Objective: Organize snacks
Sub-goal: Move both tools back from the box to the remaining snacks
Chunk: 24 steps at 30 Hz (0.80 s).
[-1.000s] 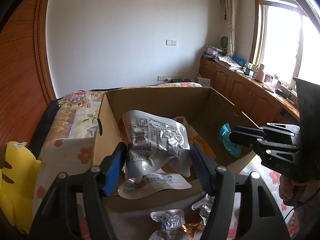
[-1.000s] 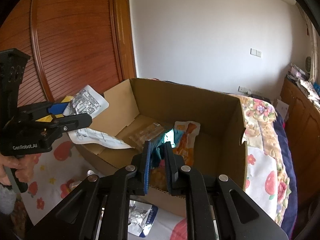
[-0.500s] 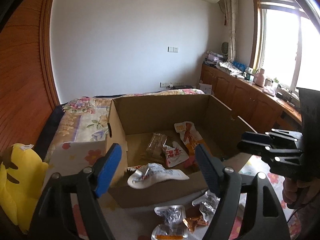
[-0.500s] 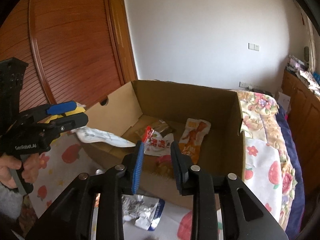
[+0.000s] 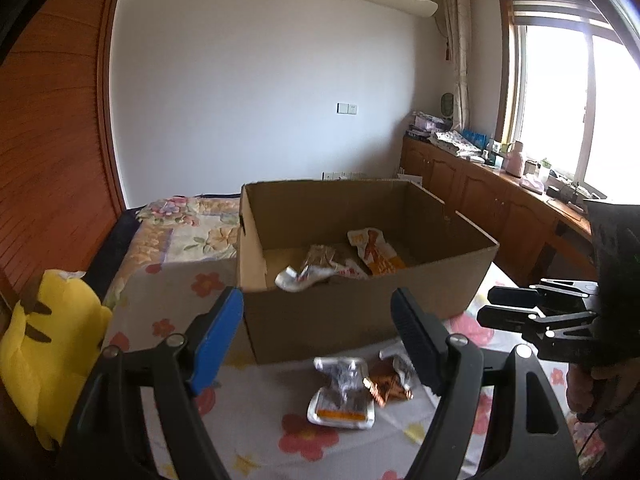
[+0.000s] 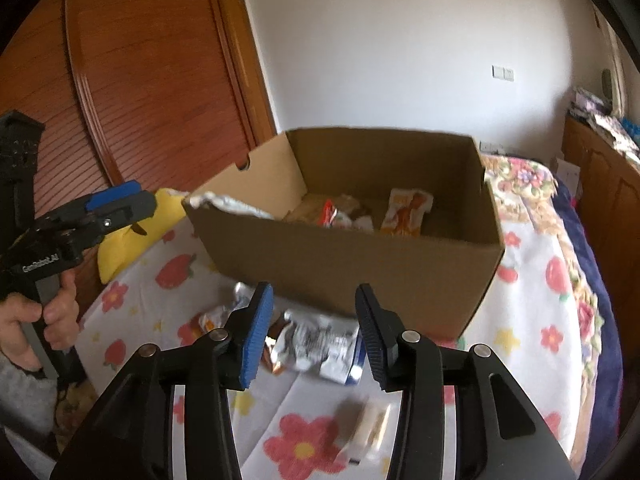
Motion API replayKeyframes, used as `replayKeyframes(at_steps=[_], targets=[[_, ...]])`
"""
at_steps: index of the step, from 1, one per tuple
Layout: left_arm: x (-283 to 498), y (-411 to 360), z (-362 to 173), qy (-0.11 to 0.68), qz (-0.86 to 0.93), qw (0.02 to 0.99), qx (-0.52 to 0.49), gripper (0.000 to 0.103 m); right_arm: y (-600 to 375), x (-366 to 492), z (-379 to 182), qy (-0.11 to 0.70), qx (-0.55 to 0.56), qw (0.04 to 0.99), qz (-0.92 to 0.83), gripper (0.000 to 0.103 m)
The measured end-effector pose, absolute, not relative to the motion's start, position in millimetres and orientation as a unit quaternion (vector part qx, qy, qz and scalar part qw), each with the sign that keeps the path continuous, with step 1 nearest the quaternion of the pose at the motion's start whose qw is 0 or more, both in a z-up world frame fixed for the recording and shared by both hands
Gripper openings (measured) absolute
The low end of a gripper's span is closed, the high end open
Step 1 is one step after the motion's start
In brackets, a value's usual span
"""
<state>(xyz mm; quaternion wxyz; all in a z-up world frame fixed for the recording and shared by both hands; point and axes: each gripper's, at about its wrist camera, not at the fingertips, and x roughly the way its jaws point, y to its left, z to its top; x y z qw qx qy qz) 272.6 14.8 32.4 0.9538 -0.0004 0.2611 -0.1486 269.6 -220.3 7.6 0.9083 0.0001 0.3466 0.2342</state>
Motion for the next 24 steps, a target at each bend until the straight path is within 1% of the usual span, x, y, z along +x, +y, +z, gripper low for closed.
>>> replayKeyframes(at_steps=[6, 11, 16, 24], targets=[[253.9, 19.9, 20.5, 0.269, -0.151, 0.951, 0.017, 0.077, -214.3, 262.2, -5.4, 0.364, -0.006, 0.905, 0.219, 0.043], [242.9, 22.6, 9.2, 0.28, -0.158, 0.947, 0.023, 0.077, -207.5, 259.5, -11.2, 0.367, -0.007, 0.906, 0.21, 0.046], [235.5, 21.9, -10.1, 0.297, -0.163, 0.94, 0.028, 0.077, -201.7, 263.3, -18.3, 0.373, -0.005, 0.903, 0.212, 0.06], [236.5, 18.7, -33.2, 0.319, -0.165, 0.933, 0.025, 0.077, -182.4, 283.1, -42.9, 0.407, -0.037, 0.89, 0.204, 0.065]])
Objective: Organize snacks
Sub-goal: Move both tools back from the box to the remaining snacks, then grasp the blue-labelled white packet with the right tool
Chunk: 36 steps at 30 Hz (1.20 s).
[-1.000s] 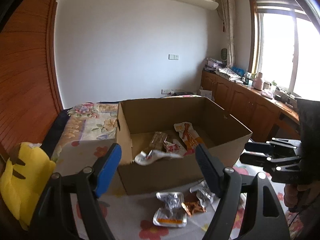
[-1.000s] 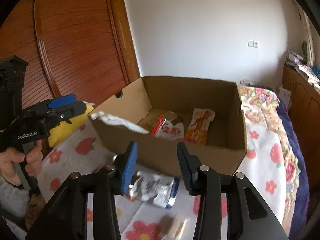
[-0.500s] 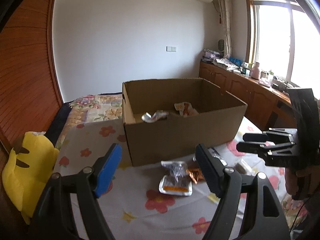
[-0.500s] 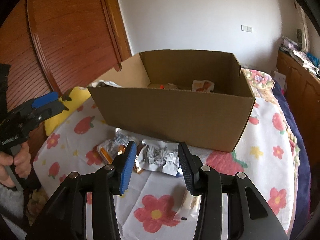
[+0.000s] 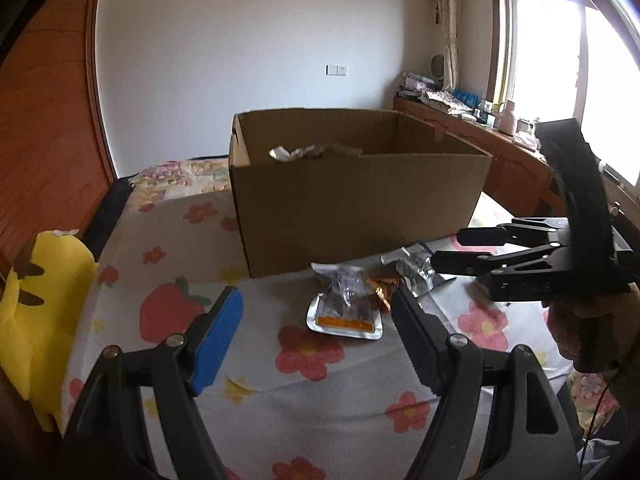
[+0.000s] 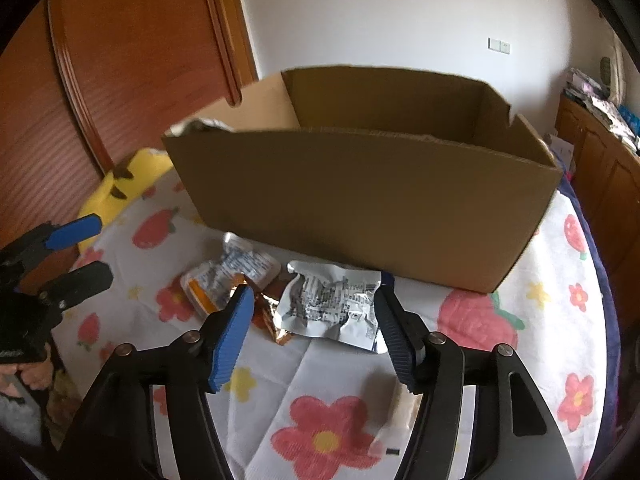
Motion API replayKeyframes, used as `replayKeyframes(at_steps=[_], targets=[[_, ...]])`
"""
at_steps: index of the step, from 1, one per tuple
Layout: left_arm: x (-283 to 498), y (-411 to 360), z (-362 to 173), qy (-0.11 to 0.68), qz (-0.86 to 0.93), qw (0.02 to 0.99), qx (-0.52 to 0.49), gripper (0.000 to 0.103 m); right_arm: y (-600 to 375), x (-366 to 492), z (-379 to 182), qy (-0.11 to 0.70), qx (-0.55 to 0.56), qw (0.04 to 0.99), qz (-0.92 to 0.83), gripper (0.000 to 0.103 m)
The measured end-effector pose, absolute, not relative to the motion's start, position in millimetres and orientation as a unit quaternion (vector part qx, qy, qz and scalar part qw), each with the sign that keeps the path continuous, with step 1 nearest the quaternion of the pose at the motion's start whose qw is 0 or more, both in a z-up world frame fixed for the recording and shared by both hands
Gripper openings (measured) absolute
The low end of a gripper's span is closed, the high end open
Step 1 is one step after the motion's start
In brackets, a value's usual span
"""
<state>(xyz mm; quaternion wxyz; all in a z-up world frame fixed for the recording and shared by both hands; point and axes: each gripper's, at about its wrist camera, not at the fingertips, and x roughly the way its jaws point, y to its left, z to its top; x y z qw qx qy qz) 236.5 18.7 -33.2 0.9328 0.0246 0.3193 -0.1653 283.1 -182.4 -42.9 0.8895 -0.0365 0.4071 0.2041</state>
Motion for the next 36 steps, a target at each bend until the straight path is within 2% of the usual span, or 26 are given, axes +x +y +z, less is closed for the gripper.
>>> replayKeyframes(at_steps=[18, 23, 31, 36], targets=[[248.2, 13.3, -53.0, 0.342, -0.166, 0.925, 0.022, 0.077, -162.9, 315.7, -73.1, 0.442, -0.064, 0.879, 0.167, 0.065], [251.9, 11.4, -56.1, 0.345, -0.168, 0.923, 0.022, 0.077, -163.8, 320.0, -77.9, 0.446, -0.062, 0.878, 0.162, 0.069], [257.9, 8.6, -59.7, 0.348, -0.169, 0.922, 0.023, 0.077, -173.7, 325.4, -81.0, 0.454, -0.045, 0.876, 0.157, 0.082], [266.0, 7.1, -61.4, 0.353, -0.166, 0.921, 0.022, 0.077, -174.2, 330.7, -87.0, 0.467, -0.043, 0.869, 0.159, 0.085]])
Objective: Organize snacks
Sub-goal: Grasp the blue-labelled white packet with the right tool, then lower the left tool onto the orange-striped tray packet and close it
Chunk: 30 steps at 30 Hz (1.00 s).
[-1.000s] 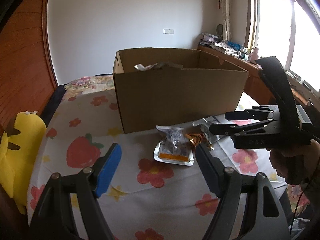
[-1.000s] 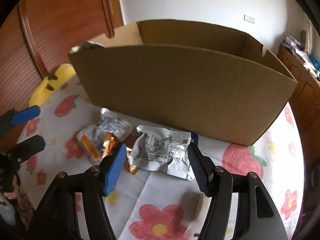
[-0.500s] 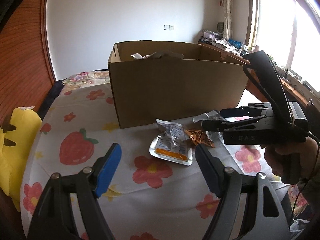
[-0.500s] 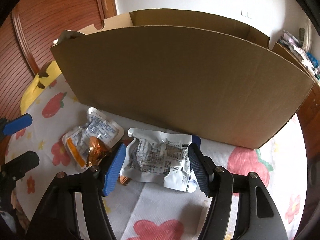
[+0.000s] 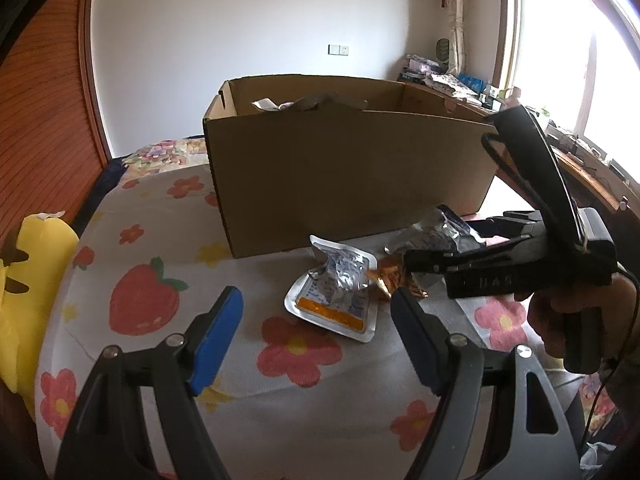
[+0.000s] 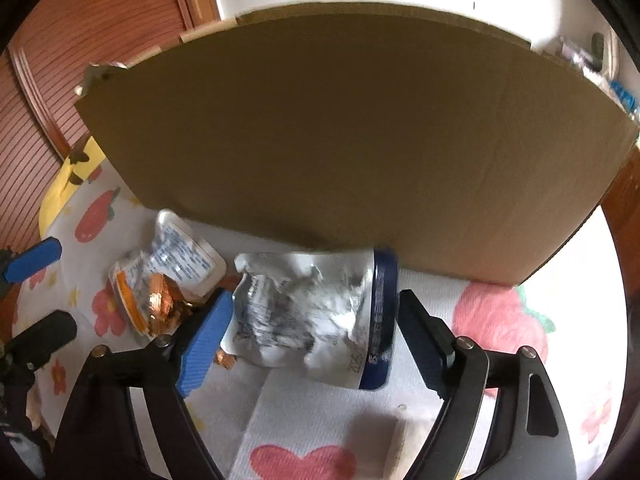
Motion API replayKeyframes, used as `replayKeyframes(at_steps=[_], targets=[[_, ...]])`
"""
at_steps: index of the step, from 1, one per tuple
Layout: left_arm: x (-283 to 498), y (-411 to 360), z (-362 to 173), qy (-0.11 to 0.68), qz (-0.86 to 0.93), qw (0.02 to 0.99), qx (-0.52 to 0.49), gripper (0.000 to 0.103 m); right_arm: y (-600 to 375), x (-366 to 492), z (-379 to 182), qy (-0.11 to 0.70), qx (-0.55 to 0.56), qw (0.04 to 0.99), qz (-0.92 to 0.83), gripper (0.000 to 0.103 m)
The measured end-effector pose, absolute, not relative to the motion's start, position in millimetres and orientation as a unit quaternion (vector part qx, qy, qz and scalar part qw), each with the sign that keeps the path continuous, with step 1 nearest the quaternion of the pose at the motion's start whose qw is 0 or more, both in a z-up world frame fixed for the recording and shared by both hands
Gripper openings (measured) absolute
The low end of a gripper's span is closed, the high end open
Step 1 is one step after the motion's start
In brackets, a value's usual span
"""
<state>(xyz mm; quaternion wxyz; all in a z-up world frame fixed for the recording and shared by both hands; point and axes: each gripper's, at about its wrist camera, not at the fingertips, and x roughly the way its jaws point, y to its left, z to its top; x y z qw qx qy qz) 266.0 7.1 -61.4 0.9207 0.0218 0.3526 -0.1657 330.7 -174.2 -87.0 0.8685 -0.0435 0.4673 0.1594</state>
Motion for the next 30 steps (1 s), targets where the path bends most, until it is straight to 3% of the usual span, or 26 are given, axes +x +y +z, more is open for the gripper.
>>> replayKeyframes(at_steps=[12, 18, 30], targets=[[286.9, -0.6, -69.3, 0.365, -0.166, 0.916, 0.031, 0.077, -177.1, 328.5, -87.0, 0.461, -0.048, 0.872, 0.16, 0.086], [295.2, -3.9, -72.0, 0.37, -0.167, 0.913, 0.041, 0.077, -183.8, 323.7, -84.0, 0.455, -0.047, 0.874, 0.164, 0.065], [315.2, -4.9, -74.5, 0.39, -0.179, 0.903, 0.034, 0.077, -193.9, 307.2, -80.8, 0.45, -0.061, 0.874, 0.175, 0.062]])
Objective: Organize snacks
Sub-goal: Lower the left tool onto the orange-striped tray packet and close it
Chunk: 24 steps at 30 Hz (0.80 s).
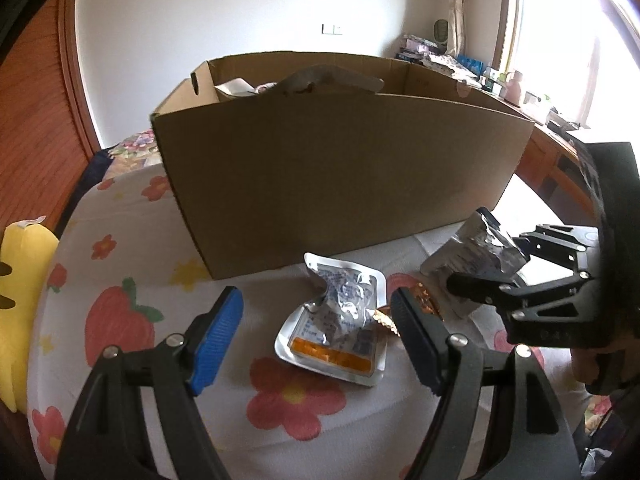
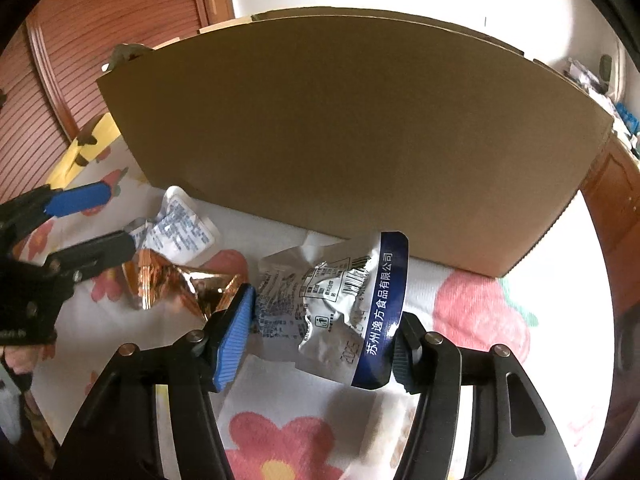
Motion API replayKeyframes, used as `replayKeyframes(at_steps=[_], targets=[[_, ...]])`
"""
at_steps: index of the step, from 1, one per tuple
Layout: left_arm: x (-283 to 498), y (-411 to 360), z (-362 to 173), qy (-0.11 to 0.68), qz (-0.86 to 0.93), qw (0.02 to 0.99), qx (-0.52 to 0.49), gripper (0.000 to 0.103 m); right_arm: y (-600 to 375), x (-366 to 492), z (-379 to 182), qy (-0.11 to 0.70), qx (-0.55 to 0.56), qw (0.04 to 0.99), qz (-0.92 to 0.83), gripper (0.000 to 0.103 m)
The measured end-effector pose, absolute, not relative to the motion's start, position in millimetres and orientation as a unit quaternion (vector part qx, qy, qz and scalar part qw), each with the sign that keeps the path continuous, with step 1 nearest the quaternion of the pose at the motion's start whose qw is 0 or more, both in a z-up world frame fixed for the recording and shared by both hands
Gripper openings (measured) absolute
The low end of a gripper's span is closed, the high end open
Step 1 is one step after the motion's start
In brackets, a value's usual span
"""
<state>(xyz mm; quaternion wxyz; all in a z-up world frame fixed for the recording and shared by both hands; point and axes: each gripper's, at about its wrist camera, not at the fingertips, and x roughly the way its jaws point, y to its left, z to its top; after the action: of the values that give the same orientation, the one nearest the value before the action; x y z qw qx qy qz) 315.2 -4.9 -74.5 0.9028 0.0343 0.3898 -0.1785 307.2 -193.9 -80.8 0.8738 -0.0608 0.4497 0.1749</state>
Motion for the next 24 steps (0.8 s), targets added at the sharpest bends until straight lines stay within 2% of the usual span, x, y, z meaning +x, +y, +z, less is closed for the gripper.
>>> replayKeyframes(at_steps=[15, 24], targets=[[340.4, -28.6, -100.8, 0.446, -0.16, 0.876, 0.088, 0.077, -208.1, 303.2, -82.9, 0.443, -0.05, 0.876, 0.186, 0.064], [337.3, -31.6, -105.2, 0.45, -0.176, 0.872, 0.079, 0.078, -203.8, 304.5, -82.3, 0.443, -0.051, 0.875, 0.186, 0.064]])
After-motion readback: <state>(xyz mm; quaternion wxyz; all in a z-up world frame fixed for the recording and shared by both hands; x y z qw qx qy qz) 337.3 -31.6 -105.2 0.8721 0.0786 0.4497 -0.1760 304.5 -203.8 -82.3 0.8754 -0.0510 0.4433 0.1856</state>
